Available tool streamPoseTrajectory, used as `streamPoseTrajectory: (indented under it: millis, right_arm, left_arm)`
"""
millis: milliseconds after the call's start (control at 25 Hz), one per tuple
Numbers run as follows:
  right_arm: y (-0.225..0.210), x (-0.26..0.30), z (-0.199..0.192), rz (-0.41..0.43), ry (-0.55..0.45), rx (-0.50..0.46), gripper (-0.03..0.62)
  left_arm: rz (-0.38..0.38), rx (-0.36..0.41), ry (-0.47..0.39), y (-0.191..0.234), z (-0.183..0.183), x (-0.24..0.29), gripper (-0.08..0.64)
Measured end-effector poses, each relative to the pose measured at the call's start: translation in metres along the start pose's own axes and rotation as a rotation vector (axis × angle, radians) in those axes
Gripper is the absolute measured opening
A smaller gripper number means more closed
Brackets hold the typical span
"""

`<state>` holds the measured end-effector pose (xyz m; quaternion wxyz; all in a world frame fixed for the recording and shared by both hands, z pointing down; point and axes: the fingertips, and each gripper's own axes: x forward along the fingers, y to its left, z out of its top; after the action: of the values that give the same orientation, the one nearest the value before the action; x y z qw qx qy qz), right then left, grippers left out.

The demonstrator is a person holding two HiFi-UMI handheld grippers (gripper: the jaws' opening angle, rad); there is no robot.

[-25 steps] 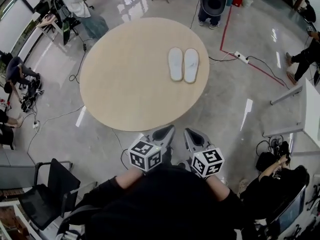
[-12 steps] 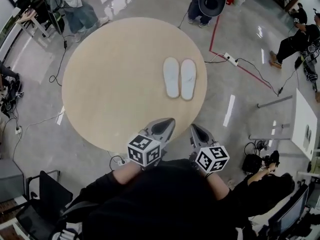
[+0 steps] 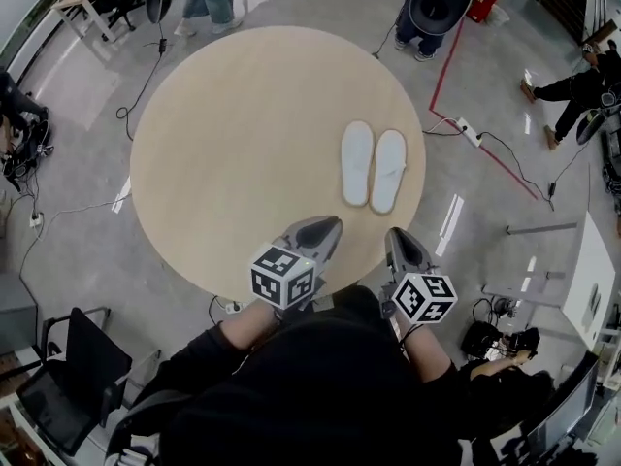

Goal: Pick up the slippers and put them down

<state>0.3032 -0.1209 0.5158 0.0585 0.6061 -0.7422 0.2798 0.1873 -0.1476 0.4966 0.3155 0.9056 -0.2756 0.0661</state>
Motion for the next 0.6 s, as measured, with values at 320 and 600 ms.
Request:
streamPoseTrajectory:
  millis: [320,600]
  right_arm:
    - [-0.048,0.052,0.020,0.022,0.028,0.002,0.146]
    - [-0.099,0.091,0.026,0.034,0.078,0.002,0.186]
  left_arm:
    - [0.095,0.034,0.026,0.023,0.015,0.047,0.087]
    - [0.148,0.046,0.110,0.037,0.008,0.115,0.189]
